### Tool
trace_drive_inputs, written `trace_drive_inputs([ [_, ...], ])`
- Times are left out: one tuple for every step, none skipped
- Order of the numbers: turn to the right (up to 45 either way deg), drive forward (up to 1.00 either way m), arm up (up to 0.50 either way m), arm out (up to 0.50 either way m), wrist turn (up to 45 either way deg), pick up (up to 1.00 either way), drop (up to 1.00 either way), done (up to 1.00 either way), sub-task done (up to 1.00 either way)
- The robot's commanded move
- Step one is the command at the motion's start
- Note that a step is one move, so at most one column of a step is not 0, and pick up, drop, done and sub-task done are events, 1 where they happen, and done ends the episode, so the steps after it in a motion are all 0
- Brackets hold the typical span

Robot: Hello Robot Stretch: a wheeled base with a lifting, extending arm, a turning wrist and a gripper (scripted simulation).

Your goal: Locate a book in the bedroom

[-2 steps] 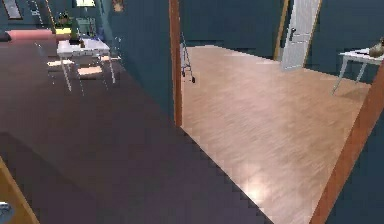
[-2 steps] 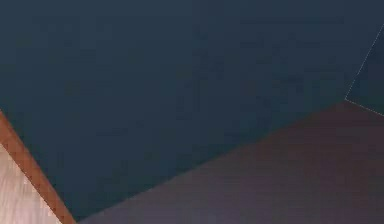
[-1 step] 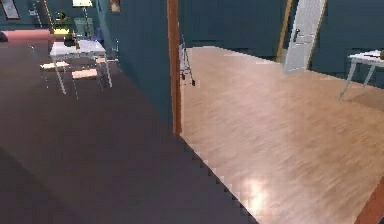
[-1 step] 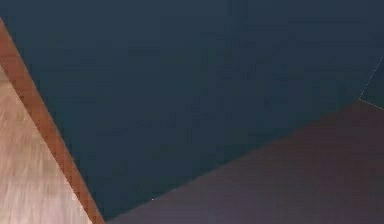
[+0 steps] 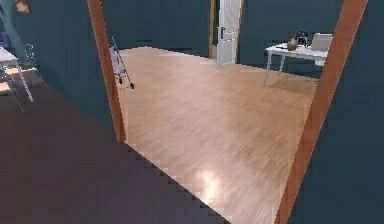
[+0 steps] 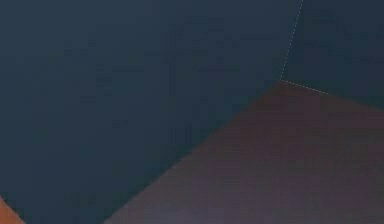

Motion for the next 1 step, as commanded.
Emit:
trace_drive_inputs([
  [0.0, 1.0, 0.0, 0.0, 0.0, 0.0, 0.0, 0.0, 0.0],
])
